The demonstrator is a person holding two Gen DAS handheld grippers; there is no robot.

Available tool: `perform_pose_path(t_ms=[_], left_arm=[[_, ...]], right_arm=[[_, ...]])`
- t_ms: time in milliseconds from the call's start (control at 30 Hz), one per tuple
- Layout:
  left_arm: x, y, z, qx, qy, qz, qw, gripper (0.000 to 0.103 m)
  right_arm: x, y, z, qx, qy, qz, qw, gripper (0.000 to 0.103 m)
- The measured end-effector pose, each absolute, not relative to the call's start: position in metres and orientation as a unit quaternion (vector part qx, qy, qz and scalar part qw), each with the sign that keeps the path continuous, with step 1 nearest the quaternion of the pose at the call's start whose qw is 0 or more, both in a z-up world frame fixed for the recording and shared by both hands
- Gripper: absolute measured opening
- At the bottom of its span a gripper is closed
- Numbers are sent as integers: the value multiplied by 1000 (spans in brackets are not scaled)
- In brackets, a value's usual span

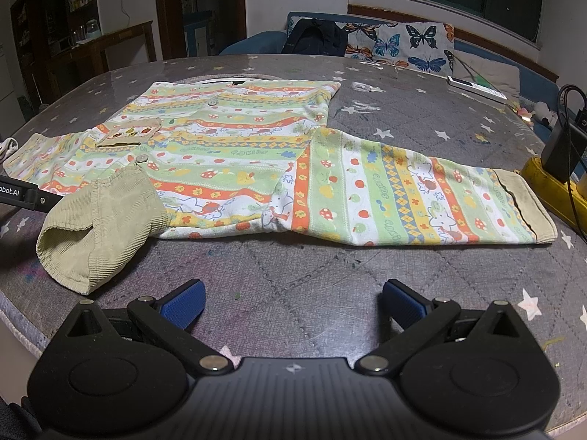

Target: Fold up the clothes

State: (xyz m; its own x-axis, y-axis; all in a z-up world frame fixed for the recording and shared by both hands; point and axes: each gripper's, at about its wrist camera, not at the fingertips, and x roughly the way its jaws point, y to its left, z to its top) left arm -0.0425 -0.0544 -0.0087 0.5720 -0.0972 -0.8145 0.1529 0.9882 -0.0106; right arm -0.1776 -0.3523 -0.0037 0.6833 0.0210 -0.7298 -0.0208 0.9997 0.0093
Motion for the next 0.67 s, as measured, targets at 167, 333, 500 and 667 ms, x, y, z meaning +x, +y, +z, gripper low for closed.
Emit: perform_pose_path(t_ms=[167, 333, 500, 667], left_arm=[[-43, -54, -9, 30, 454, -70, 888, 103], [-44, -54, -9, 30, 452, -70, 889, 103], [-45, -54, -10, 30, 450, -70, 890, 103], [-46, -54, -10, 30, 446, -70, 892, 103]], right_arm=[[-178, -352, -4, 0, 396, 12, 918, 103], [-179, -352, -5, 0, 395, 12, 919, 103], [-179, -352, -5, 0, 396, 11, 918, 103], [-179, -352, -5, 0, 397, 11, 918, 103]])
